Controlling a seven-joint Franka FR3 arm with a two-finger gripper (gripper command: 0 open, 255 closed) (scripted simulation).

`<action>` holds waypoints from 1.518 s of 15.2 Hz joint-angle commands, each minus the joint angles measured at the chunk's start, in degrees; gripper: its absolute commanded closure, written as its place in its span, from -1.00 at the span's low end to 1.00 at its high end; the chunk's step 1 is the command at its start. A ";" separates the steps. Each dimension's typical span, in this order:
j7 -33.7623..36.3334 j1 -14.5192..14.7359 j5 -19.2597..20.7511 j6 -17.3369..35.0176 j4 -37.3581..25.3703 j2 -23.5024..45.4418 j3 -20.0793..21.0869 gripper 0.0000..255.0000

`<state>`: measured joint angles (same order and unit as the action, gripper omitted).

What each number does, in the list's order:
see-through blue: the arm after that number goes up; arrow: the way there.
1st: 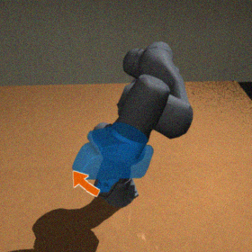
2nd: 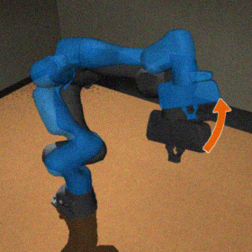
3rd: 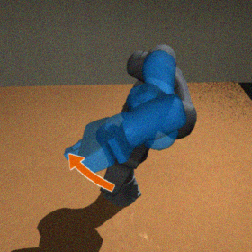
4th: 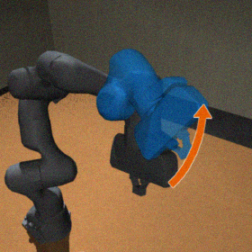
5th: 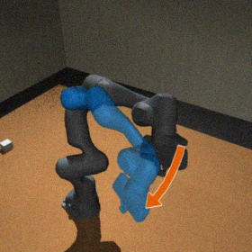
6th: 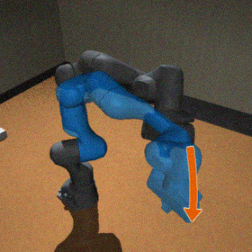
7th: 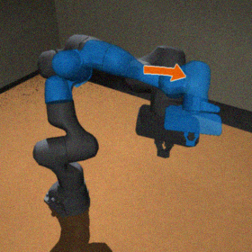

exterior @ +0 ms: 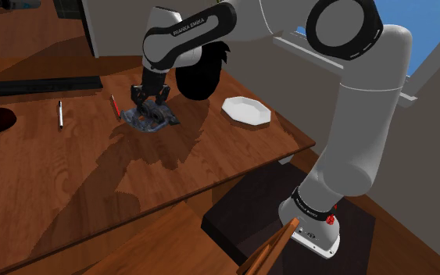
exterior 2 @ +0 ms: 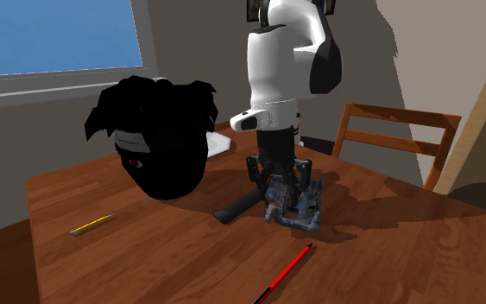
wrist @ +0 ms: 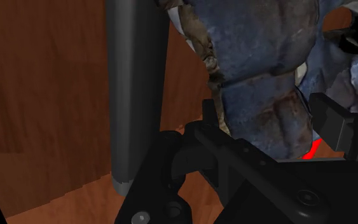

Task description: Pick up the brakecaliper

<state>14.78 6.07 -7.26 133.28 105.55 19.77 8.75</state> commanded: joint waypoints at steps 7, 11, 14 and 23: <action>-0.02 0.00 -0.03 0.02 0.18 -0.08 0.02 1.00; 0.29 -0.06 0.01 -2.58 -1.03 -1.50 0.03 1.00; 0.52 -0.10 0.04 -4.57 -2.07 -2.46 0.03 1.00; 1.18 -0.20 0.15 -10.11 -5.52 -4.60 0.02 1.00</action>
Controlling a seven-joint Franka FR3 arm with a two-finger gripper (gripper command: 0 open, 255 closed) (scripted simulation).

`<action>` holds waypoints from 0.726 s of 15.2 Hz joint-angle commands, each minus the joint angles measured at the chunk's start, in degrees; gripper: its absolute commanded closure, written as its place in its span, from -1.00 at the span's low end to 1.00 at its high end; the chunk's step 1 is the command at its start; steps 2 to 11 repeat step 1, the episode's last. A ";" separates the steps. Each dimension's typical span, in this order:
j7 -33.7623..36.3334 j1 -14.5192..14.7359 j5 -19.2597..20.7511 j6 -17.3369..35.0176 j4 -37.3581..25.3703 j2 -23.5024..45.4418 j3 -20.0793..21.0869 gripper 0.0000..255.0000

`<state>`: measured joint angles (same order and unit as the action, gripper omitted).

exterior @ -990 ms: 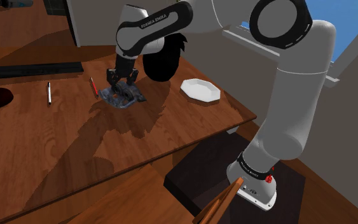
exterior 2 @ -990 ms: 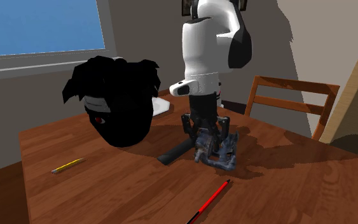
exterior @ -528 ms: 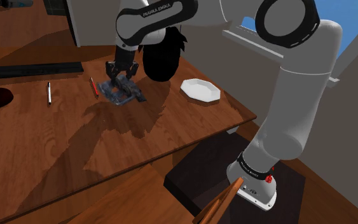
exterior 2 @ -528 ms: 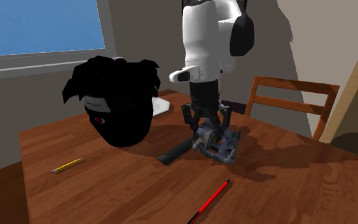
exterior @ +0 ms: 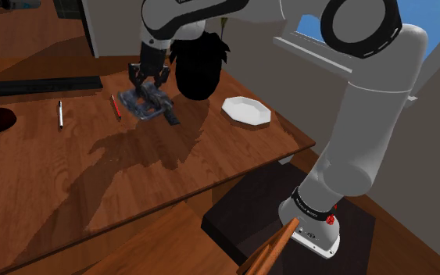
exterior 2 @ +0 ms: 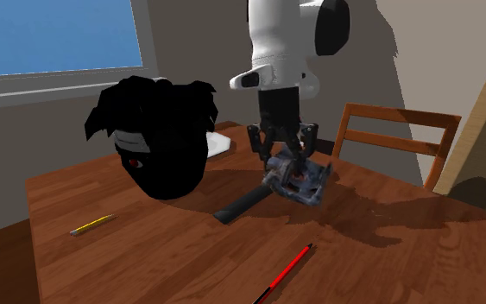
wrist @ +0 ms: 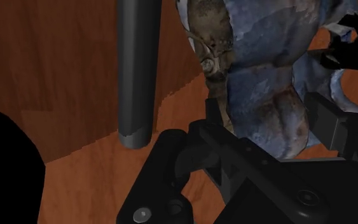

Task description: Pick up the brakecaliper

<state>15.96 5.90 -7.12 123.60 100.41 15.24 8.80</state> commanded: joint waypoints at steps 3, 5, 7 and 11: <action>0.00 -0.04 0.01 -0.43 -0.39 -0.07 -0.02 1.00; 0.00 -0.04 0.01 -0.43 -0.39 -0.07 -0.02 1.00; 0.00 -0.04 0.01 -0.43 -0.39 -0.07 -0.02 1.00; 0.00 -0.04 0.01 -0.43 -0.39 -0.07 -0.02 1.00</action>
